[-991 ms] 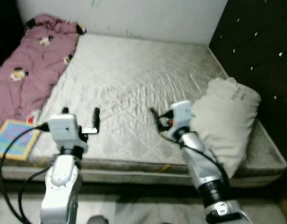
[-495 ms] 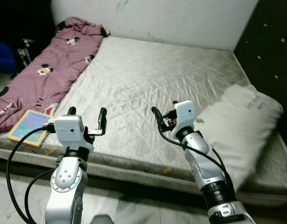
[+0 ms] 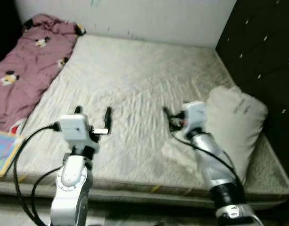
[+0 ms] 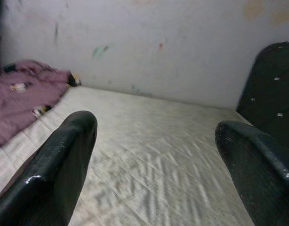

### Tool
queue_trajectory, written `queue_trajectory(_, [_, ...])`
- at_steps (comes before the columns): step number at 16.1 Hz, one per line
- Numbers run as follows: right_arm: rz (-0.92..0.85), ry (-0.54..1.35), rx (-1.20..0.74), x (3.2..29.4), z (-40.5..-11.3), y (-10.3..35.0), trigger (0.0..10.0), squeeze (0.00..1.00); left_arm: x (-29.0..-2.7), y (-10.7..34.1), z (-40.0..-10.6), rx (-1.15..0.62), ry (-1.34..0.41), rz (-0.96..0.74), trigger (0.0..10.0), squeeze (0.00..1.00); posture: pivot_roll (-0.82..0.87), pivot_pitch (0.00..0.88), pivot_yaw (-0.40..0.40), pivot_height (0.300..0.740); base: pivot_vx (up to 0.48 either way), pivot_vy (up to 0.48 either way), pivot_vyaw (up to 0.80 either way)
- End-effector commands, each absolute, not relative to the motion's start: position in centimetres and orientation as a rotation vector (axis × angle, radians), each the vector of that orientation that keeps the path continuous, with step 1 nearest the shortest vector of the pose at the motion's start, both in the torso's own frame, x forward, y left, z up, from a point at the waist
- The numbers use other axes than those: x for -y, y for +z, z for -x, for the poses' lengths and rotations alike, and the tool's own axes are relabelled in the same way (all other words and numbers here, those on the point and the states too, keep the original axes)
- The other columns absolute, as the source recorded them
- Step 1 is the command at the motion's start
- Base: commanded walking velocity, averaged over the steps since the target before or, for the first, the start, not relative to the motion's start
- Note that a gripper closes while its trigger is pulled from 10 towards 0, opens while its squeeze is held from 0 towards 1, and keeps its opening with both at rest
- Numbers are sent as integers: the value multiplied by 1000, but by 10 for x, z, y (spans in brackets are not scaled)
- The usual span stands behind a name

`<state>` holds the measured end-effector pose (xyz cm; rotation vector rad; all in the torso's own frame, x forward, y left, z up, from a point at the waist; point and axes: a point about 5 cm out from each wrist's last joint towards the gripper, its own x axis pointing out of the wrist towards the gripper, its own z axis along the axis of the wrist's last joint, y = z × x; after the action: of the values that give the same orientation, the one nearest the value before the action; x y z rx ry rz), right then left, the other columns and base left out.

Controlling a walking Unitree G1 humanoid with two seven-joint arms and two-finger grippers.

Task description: Clean up the room

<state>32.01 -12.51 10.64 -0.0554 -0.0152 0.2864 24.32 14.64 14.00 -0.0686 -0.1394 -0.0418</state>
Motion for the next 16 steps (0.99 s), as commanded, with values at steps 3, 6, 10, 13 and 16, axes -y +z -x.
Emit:
queue_trajectory(3, [58,340,36,108,-322,113,10000,0,-157,138,-242,125,1,42,10000,0,103,26,-79,740,0,0,0])
queue_trajectory(6, [61,349,48,108,-322,114,10000,0,-156,139,-242,126,2,39,10000,0,103,26,-79,740,0,-270,0])
queue_trajectory(10, [41,344,47,109,-322,114,10000,0,-155,138,-242,126,-2,42,10000,0,107,19,-80,740,0,-469,102])
queue_trajectory(13, [42,351,48,108,-322,114,10000,0,-155,138,-242,127,-8,42,10000,0,106,17,-81,740,0,-480,0])
queue_trajectory(16, [39,355,44,108,-322,113,10000,0,-154,138,-242,128,-7,45,10000,0,107,18,-83,740,0,-471,0])
